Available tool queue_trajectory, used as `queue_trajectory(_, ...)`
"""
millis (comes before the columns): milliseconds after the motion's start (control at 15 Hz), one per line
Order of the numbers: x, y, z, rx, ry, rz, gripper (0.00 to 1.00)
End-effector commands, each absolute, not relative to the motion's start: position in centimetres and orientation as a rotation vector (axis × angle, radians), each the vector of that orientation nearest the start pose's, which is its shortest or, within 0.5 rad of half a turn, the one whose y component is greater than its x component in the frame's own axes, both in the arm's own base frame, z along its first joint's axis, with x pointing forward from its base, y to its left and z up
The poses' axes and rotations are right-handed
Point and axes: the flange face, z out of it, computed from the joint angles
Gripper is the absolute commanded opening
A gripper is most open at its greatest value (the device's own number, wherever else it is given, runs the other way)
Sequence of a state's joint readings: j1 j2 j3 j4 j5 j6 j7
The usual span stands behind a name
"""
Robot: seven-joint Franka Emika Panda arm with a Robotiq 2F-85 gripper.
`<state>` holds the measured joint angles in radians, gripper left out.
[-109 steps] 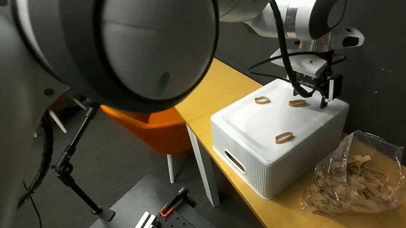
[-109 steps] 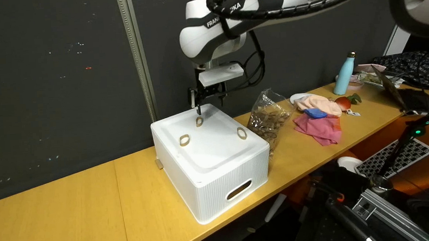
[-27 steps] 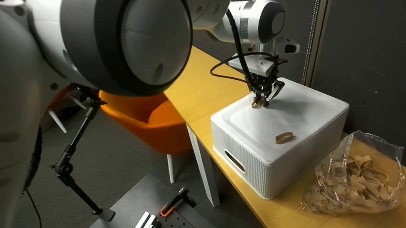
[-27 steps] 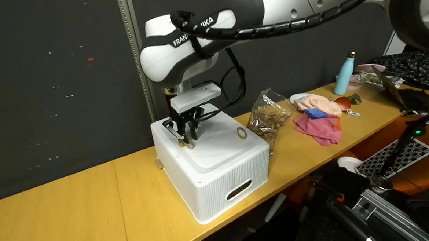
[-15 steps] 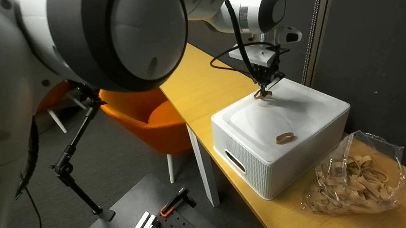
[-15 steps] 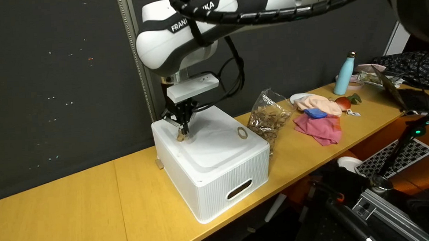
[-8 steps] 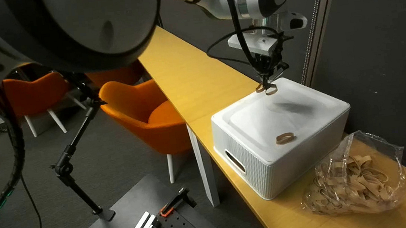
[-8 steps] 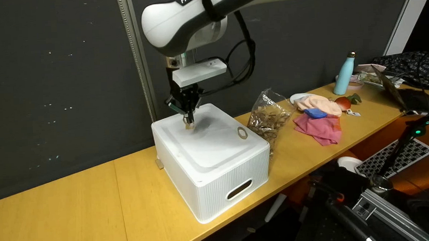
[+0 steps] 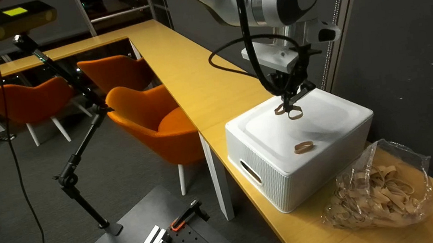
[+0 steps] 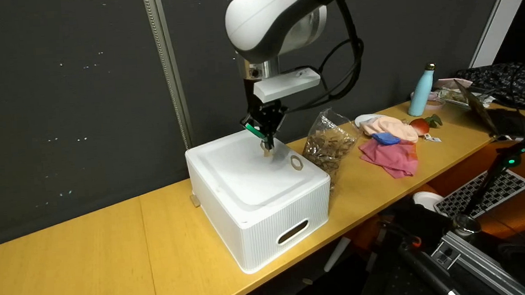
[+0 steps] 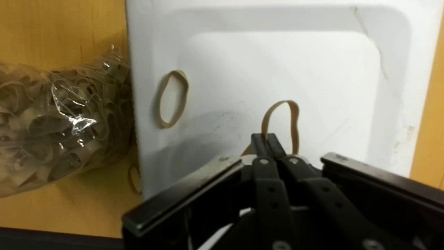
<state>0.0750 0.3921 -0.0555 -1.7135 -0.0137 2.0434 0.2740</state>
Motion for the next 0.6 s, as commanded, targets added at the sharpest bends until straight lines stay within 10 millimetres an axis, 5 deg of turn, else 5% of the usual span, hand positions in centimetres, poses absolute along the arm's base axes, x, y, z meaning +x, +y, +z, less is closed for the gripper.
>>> queue_trajectory(0,63.9,0.1,35.1,-3.155,0.426,0.055,0.00)
queue_trajectory(533,61.1,0.2,32.5,-3.144,0.439,0.073,0.00)
